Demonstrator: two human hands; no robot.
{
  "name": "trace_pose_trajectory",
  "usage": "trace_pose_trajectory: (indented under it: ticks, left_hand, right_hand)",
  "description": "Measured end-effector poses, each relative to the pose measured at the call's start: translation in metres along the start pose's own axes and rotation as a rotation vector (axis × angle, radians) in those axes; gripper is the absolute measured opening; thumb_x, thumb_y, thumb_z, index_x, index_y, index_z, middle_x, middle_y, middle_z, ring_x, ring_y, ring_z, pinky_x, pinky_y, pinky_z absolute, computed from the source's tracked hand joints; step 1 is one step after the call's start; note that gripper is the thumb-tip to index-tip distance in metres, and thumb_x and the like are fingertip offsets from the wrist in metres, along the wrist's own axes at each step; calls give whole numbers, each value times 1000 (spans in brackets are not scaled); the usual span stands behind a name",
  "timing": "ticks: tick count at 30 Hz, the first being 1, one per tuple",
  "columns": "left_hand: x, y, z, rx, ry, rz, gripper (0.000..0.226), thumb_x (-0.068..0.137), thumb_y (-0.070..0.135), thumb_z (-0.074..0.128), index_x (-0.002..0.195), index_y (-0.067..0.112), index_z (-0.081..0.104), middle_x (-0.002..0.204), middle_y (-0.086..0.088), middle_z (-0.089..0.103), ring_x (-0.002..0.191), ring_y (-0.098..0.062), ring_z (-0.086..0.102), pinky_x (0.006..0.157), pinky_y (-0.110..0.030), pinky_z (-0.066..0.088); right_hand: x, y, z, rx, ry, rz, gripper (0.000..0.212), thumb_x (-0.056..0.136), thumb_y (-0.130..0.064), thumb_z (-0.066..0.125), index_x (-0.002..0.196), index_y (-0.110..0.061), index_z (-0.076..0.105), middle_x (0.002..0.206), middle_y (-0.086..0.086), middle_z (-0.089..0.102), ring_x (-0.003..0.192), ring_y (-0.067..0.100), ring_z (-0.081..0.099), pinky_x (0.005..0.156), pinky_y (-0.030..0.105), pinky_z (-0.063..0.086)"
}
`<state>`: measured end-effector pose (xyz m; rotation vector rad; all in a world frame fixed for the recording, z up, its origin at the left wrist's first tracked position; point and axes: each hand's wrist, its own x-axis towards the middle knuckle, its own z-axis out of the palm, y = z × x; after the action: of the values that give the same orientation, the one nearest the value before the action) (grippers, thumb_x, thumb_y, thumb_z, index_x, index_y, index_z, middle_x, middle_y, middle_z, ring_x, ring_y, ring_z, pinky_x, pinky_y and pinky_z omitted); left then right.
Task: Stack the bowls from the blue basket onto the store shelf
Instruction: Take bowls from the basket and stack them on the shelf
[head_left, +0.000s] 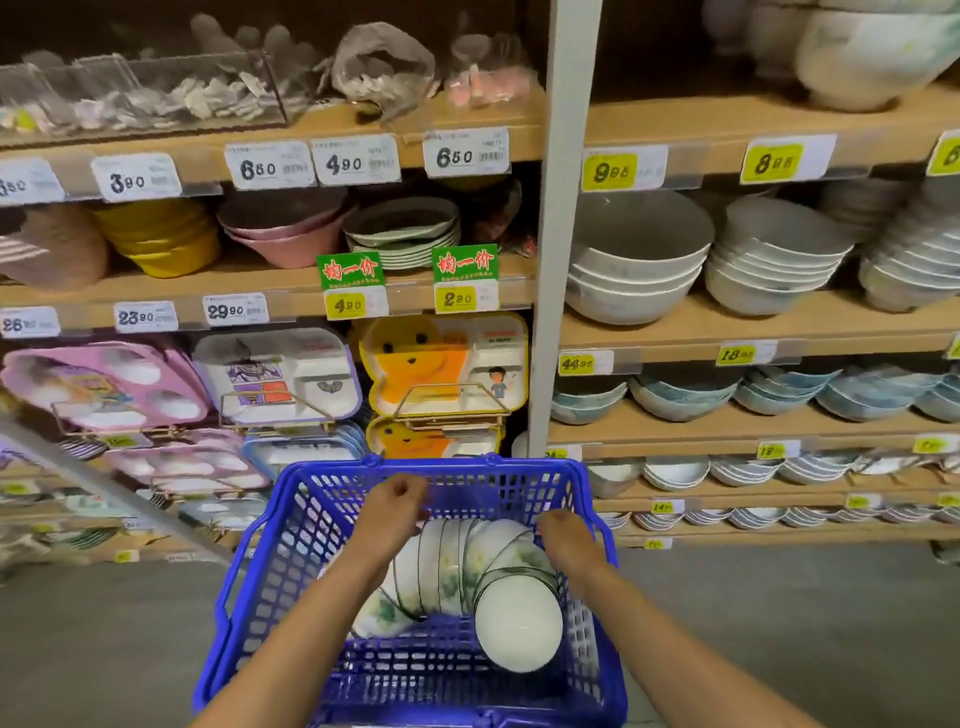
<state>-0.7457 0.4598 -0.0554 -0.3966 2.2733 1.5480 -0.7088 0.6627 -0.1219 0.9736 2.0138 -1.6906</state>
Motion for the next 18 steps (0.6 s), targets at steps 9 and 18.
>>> trace_pose_trajectory:
  ticks: [9,18]
  left_hand:
    - [56,-65,11,279,-179,-172,19,100,17,44,83,9,49,84,-15,50,77,-22,44,67,-36,35]
    - [71,-155,70,484,-499,-383,17,94,18,54,84,5,60,77,-17,58,68,-29,57,64,-37,43]
  right_hand:
    - [25,67,31,-315,-22,210,42,100,-24,39,140,-10,47,146,11,46,132,28,43,99,25,36]
    - [48,109,66,-536,41,270,62,99,-26,43,148,3,19,154,20,26,135,34,39,106,36,36]
